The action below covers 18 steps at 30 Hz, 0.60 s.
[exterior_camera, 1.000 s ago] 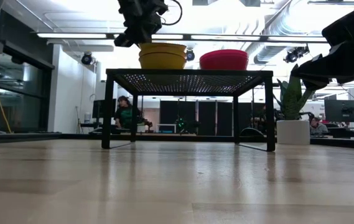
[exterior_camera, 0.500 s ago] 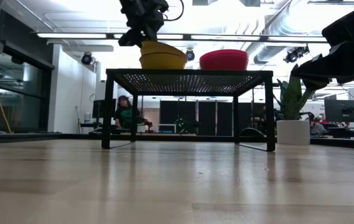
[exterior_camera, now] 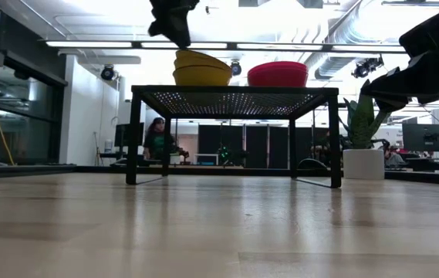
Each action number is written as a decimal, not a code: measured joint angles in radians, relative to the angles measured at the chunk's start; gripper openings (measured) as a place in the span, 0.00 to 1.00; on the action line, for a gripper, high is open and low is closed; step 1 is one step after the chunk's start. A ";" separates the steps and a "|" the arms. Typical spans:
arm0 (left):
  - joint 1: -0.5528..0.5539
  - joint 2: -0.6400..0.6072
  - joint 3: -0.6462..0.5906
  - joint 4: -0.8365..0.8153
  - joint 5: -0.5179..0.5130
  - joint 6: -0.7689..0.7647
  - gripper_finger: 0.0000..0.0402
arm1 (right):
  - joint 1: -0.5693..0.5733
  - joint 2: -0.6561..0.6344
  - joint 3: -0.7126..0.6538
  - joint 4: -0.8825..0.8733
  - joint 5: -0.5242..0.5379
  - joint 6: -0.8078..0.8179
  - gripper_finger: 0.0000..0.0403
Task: Pick & Place Mini bowls
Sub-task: Stack the yellow patterned bowl on the yellow patterned bowl on the shelf
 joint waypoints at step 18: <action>-0.275 -0.290 -0.445 0.443 -0.341 0.243 0.00 | 0.000 0.000 0.000 0.000 0.000 0.000 0.18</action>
